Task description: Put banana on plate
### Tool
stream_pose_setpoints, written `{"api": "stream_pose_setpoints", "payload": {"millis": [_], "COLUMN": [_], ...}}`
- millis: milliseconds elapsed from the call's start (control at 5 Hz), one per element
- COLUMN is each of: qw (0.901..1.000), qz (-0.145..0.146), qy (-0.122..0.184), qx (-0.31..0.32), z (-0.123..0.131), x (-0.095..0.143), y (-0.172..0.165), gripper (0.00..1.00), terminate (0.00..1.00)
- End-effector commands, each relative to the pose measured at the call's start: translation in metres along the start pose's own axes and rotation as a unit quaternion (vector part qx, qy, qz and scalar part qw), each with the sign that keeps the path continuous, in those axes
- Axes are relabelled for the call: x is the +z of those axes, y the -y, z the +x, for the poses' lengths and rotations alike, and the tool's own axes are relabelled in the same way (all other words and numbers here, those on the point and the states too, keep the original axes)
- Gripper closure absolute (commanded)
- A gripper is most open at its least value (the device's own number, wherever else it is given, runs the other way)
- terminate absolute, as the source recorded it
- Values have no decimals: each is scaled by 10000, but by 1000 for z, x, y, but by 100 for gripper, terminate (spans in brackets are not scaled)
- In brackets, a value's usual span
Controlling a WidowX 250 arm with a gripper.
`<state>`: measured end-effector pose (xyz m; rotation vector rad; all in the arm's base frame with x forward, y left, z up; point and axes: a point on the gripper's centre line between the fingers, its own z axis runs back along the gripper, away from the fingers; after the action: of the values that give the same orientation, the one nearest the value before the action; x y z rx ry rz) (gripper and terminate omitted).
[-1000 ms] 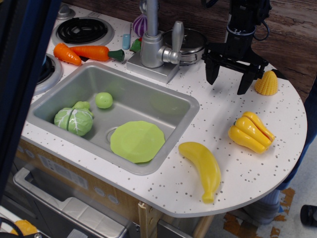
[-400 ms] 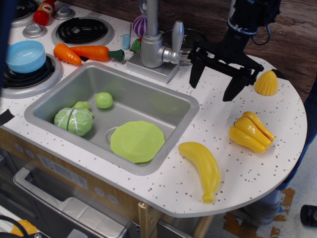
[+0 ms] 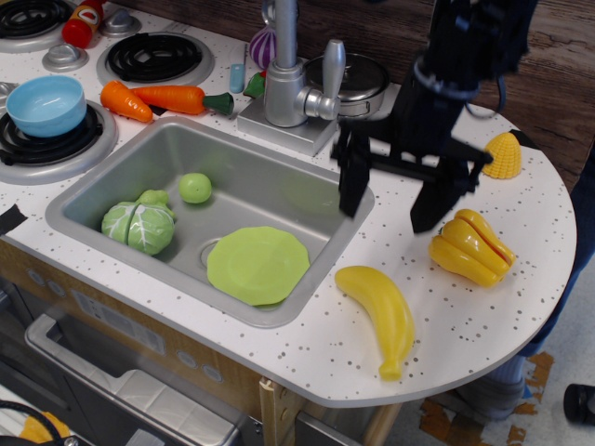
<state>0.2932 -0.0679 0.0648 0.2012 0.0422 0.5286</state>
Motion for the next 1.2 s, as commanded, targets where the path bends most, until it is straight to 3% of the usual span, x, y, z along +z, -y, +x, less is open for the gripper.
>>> {"api": "stream_pose_setpoints", "payload": {"millis": [0,600,800,1000], "qw": [9968,9916,9924,9943], "qz": [-586,-1003,-987,-881], "qy": [191,331,305,361], "qx": [513,750,676,479], "z": [-16,-27,-24,-17], "x": [-2,-48,-46,-41], "y": [2,12,10,-2], "gripper": [0,0,100,100], "terminate": [0,0,0,0]}}
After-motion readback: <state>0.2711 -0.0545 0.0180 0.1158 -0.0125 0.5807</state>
